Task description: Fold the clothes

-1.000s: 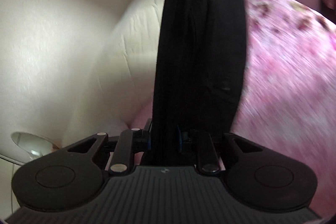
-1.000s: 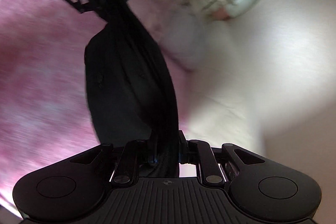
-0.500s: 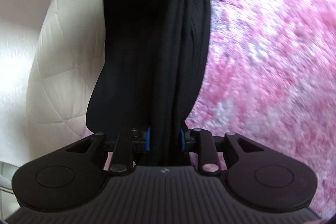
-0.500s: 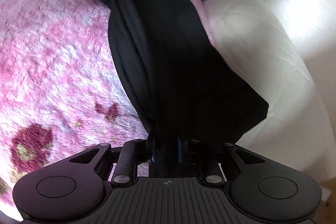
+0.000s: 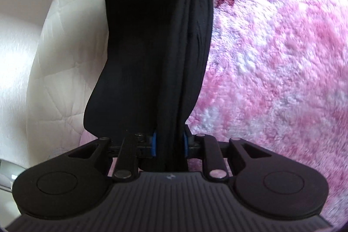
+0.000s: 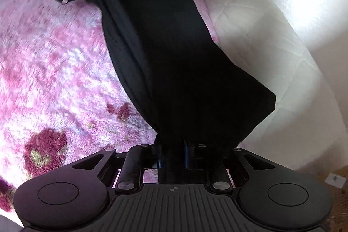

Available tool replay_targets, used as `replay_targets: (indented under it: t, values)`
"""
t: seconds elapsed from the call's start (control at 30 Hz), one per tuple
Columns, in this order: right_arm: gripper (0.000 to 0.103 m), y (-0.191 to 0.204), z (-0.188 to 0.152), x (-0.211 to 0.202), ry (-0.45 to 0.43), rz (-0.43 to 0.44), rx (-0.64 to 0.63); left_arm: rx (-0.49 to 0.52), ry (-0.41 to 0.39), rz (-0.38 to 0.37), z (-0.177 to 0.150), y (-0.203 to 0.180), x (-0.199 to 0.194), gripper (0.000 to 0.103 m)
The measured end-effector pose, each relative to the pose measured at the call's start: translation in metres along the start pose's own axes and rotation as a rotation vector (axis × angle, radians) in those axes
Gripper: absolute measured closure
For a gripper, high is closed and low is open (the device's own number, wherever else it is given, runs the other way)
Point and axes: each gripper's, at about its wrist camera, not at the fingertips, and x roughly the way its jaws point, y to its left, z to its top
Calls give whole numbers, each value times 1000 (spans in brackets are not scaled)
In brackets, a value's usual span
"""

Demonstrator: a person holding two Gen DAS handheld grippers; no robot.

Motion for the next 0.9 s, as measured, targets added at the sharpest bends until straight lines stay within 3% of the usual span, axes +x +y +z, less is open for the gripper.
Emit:
replay_targets:
  t: [0.13,0.3,0.53,0.7,0.87,0.9]
  values:
    - [86,-3,6,-6,-1,3,28,-45,-3,22,-2,1,-11,86]
    - [86,10,3,4,-11,3,-15,-17,8,-4,-7,-6,-3,86]
    - [87,4,-3,-17,-5,2,15,-16,11,-4,-3,-10,-9,87]
    - [86,8,0,-17,6,-2,-35,36,33,-28,-1,-8,-3,75]
    - [76,6,6,-40,15,31,0,-45,39,-89,-18,22,-36,67]
    - [57,1,7,-49,-3,32,30,-75,41,-88,-21,30,-40,67]
